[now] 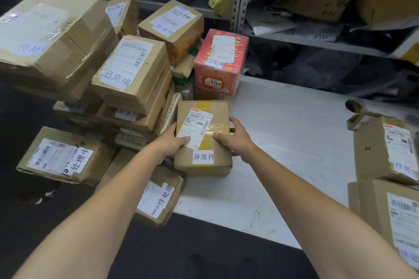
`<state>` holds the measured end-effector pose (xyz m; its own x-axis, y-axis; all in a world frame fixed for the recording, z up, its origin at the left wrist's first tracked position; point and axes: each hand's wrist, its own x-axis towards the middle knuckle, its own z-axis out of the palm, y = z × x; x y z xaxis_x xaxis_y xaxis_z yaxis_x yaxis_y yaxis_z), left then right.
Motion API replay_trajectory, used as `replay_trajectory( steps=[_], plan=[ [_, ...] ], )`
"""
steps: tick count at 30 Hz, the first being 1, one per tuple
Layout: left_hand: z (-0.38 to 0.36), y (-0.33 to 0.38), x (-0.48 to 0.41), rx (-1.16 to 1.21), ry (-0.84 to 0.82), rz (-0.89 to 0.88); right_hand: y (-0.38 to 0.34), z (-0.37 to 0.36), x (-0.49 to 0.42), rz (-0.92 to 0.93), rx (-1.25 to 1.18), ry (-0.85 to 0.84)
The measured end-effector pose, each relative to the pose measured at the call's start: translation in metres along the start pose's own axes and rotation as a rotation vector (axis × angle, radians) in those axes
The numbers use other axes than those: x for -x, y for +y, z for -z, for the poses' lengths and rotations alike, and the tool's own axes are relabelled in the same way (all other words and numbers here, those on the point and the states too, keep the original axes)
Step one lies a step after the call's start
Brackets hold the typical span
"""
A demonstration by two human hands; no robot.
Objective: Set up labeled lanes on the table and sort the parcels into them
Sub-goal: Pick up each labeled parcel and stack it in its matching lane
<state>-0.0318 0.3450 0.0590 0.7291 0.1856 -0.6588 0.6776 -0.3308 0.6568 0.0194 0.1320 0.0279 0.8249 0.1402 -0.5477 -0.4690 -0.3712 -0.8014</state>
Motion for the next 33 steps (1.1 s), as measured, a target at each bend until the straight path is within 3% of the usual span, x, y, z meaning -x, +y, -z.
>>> replay_trajectory(
  steps=[13, 33],
  plan=[
    [-0.014, 0.003, -0.015, 0.152, -0.106, 0.036, 0.014, 0.027, 0.009, -0.058, -0.092, 0.036],
    [-0.043, 0.026, 0.024, 0.086, -0.207, -0.053, 0.036, 0.05, 0.073, -0.031, -0.289, 0.204]
  ],
)
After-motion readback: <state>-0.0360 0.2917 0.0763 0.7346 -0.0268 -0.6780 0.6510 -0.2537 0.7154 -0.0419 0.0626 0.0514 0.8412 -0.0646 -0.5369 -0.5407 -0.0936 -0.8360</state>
